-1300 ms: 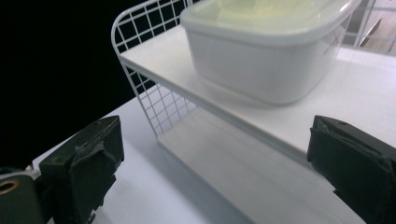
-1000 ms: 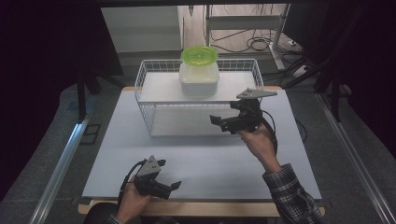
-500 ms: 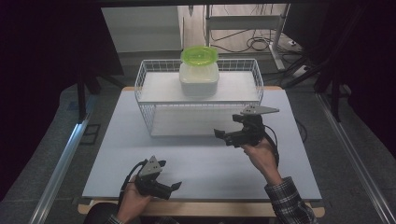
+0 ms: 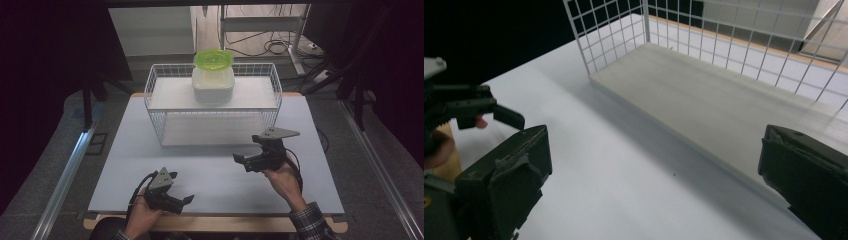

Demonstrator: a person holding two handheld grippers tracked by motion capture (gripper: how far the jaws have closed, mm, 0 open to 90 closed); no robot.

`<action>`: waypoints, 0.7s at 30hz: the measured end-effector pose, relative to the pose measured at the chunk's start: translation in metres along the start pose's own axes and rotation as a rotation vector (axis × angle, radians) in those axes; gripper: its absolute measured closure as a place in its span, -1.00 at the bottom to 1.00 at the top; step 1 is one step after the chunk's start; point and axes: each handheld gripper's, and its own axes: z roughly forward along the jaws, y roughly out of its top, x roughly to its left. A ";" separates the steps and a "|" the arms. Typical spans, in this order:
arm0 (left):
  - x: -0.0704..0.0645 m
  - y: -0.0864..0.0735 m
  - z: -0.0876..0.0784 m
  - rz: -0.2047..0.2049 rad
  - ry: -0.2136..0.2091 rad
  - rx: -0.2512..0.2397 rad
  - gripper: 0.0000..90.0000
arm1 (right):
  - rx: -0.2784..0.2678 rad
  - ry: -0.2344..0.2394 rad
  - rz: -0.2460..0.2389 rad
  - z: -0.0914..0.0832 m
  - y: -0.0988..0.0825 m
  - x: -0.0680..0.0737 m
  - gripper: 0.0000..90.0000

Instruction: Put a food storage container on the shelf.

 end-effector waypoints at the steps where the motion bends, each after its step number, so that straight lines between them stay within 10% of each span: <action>1: 0.000 0.000 0.000 -0.001 0.001 -0.001 -0.97 | 0.004 -0.004 -0.001 0.000 -0.002 0.001 -0.98; 21: 0.000 0.000 0.001 0.000 0.003 0.002 -0.97 | 0.036 -0.093 -0.040 -0.020 -0.042 0.003 -0.97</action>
